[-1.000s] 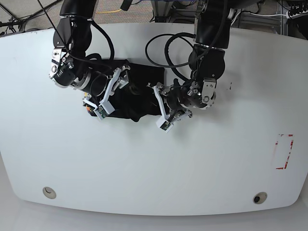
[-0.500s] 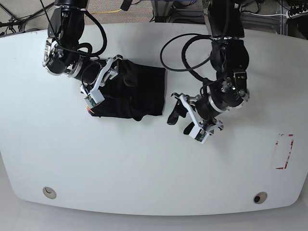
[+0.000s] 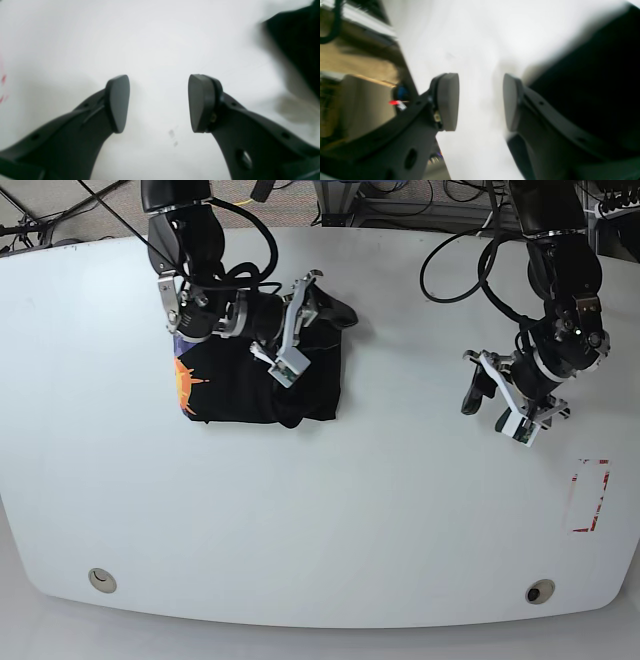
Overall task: Fold the T-shirt properly
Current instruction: 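Release the left gripper and press the right gripper onto the folded bundle, then tuck and flatten the bundle's edge with the right gripper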
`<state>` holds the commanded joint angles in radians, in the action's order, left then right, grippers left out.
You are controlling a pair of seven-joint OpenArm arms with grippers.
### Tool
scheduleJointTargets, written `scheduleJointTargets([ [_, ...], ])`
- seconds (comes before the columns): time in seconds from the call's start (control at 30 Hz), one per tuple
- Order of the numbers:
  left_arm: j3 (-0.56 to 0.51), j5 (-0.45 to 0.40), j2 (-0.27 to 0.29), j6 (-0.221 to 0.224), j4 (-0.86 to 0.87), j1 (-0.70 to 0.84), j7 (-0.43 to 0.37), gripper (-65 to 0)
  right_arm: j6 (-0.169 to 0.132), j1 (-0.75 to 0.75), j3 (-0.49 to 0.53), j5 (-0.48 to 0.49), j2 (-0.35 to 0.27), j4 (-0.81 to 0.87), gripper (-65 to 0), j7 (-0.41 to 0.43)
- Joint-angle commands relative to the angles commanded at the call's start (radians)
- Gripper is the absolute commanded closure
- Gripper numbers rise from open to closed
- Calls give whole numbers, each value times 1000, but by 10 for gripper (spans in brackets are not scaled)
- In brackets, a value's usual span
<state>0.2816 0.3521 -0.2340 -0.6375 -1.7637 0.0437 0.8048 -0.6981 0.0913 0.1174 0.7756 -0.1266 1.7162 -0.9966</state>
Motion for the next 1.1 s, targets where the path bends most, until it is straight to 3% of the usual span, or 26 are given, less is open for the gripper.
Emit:
scheduleJointTargets([
  [0.1, 17, 0, 0, 0, -2, 12, 0, -344, 0, 2, -15, 8, -21, 68, -263, 2],
  [0.33, 17, -3, 0, 0, 0, 23, 2, -344, 0, -3, -153, 0, -40, 193, -268, -3],
  [0.57, 15, -6, 3, 0, 3, 37, 2, -344, 0, -101, -164, -6, -77, 91, -270, 2],
  [0.67, 14, -5, 3, 0, 0, 44, 0, -344, 0, -150, -163, -72, -74, 71, -289, 2],
  [0.83, 14, -5, 5, 0, 2, 66, 0, -344, 0, -195, -163, -190, -72, 68, -474, 3],
  [1.0, 14, -5, 5, 0, 0, 74, 0, -344, 0, -218, -152, -275, -57, 49, -441, 3],
  [1.1, 15, -5, 3, 0, 0, 91, -3, -344, 0, -216, -94, -319, -57, 51, -428, 5],
])
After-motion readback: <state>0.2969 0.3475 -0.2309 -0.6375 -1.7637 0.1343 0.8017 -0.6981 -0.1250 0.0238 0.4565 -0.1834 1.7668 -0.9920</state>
